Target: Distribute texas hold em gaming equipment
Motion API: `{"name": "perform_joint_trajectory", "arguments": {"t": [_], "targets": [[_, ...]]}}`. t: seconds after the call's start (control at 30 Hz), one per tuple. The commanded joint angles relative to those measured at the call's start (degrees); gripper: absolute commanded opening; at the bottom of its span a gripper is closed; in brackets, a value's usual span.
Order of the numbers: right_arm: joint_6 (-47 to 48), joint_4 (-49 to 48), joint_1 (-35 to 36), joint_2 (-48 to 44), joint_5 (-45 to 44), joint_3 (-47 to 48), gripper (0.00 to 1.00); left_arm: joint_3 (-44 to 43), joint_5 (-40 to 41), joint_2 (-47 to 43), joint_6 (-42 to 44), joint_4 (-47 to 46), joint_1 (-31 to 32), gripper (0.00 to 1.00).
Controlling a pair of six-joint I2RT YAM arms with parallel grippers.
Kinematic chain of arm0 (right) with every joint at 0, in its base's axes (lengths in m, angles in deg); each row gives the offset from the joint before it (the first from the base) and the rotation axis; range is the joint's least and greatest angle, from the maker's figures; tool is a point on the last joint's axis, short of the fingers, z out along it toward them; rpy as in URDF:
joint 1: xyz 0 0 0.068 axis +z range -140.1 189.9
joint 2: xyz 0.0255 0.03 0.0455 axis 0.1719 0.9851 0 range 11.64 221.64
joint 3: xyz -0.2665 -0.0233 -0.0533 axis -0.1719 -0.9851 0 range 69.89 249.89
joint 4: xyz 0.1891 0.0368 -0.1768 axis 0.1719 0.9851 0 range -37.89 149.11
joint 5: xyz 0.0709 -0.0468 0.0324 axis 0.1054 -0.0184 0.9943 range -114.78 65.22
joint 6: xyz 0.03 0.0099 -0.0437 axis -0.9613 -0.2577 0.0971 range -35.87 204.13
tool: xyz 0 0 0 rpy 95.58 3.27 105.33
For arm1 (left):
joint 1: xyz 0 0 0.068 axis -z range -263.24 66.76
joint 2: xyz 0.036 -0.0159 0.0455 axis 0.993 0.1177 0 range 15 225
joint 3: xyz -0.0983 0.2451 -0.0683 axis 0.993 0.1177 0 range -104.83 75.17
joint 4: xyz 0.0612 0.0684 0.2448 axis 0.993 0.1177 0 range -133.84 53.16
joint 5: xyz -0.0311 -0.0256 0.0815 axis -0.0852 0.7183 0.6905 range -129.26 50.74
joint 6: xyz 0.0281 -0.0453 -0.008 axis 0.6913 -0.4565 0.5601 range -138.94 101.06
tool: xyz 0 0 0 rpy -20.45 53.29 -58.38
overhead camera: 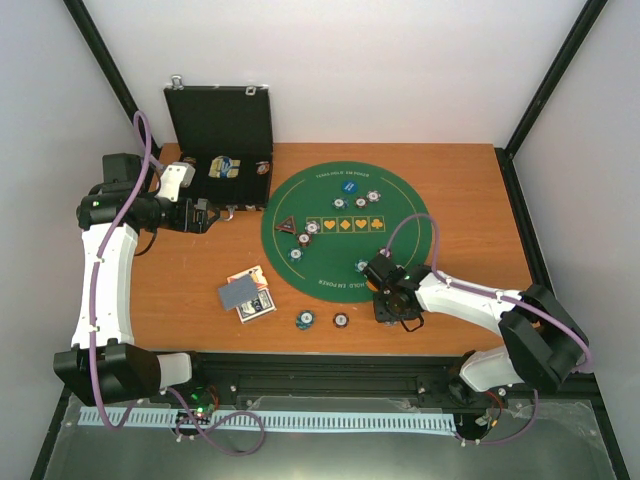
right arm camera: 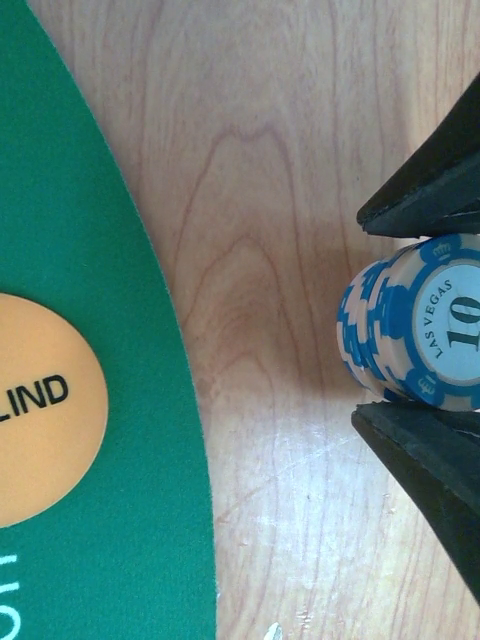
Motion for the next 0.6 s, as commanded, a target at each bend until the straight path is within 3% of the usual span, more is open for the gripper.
{"name": "perform_joint_trajectory", "arguments": {"t": [0.0,0.2,0.57], "targets": [[-0.2,1.2,0.8,-0.7,-1.3,0.0,0.42,-0.9,-0.2,-0.8,-0.2,-0.1,-0.4,1.0],[0.0,3.8,0.8,-2.6,-1.3,2.5,0.33,-1.0,0.0,-0.9,-0.2,0.0,-0.4,1.0],[2.9,11.3,-1.1,-2.0,-4.7,15.1,0.32,-0.9,-0.2,-1.0,-0.2,0.0,-0.4,1.0]]}}
